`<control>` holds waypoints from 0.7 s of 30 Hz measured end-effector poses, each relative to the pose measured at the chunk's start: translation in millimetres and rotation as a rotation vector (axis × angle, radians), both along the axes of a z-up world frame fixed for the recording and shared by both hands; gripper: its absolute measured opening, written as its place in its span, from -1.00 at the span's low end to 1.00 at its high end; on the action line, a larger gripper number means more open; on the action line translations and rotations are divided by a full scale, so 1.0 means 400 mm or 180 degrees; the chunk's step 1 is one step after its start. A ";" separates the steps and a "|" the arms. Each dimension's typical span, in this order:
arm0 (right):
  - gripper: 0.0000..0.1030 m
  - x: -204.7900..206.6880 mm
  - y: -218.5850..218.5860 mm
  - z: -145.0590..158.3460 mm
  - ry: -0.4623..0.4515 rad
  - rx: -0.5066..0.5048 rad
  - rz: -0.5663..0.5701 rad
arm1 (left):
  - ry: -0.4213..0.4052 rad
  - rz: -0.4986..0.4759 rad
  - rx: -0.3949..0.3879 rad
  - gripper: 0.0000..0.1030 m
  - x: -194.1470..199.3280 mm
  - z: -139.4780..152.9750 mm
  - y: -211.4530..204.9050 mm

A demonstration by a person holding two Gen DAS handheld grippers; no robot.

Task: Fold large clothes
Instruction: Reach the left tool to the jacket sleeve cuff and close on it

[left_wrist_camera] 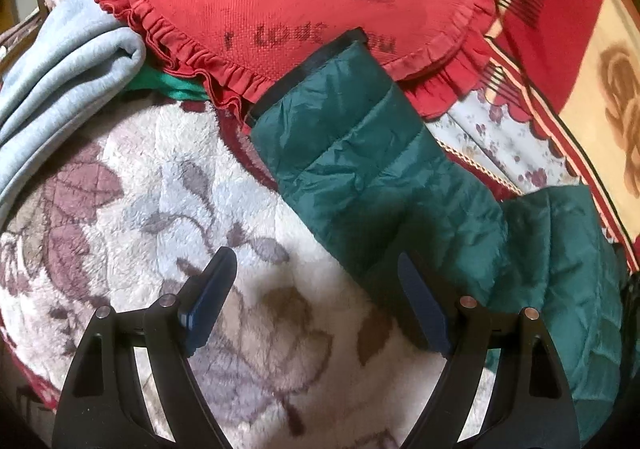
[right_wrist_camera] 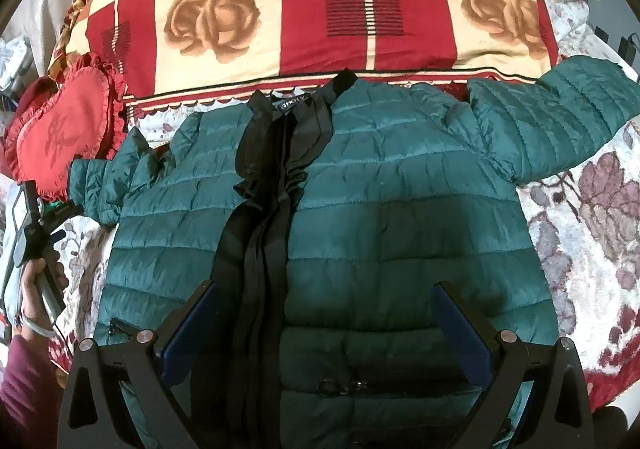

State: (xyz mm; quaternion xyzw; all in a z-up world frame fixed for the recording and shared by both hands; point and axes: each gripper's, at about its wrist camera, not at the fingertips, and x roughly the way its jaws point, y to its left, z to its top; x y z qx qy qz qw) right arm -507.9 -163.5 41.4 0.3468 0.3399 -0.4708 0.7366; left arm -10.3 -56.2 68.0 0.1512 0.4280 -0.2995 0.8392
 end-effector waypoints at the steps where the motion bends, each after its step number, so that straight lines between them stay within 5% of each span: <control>1: 1.00 0.001 -0.002 -0.003 0.0003 0.0015 -0.0002 | -0.0013 0.0016 0.0021 0.62 0.004 -0.003 -0.003; 21: 1.00 0.022 -0.007 -0.026 -0.0057 0.0085 0.0085 | 0.0046 0.0316 0.0066 0.62 0.144 -0.065 -0.083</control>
